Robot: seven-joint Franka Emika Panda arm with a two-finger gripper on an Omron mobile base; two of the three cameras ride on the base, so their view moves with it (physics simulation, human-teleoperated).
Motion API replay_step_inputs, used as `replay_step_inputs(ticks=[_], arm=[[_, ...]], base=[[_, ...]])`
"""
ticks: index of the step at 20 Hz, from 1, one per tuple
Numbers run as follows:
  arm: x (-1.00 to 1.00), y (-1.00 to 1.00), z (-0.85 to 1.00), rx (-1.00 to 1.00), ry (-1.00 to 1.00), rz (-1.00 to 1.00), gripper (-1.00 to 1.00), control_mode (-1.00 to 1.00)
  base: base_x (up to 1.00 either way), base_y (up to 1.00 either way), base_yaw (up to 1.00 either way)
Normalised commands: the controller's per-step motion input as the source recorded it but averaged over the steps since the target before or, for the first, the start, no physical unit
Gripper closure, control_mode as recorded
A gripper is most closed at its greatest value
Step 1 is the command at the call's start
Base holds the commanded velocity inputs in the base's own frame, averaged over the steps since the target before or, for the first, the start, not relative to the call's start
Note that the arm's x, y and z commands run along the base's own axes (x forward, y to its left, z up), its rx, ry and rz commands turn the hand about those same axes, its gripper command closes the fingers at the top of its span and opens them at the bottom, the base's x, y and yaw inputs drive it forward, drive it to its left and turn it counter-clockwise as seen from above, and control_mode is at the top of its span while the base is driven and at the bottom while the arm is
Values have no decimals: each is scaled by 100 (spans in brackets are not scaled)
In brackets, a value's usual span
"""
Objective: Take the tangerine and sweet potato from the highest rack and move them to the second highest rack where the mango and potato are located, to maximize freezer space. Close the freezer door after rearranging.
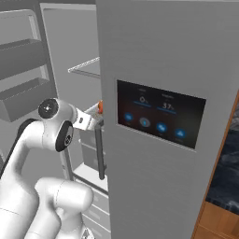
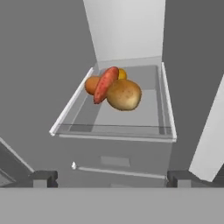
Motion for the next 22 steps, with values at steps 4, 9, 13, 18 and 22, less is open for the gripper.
replay_step_inputs(ticks=[4, 9, 13, 18, 22], arm=[[-98, 0, 10, 0, 0, 0, -100, -100], [-20, 0, 0, 0, 0, 0, -100, 100], [0, 0, 0, 0, 0, 0, -100, 100], [0, 0, 0, 0, 0, 0, -100, 100], [0, 0, 0, 0, 0, 0, -100, 100]], base=[[0, 0, 0], [-80, 2, 0], [-98, 29, 0], [-59, 77, -6], [-25, 97, -12]])
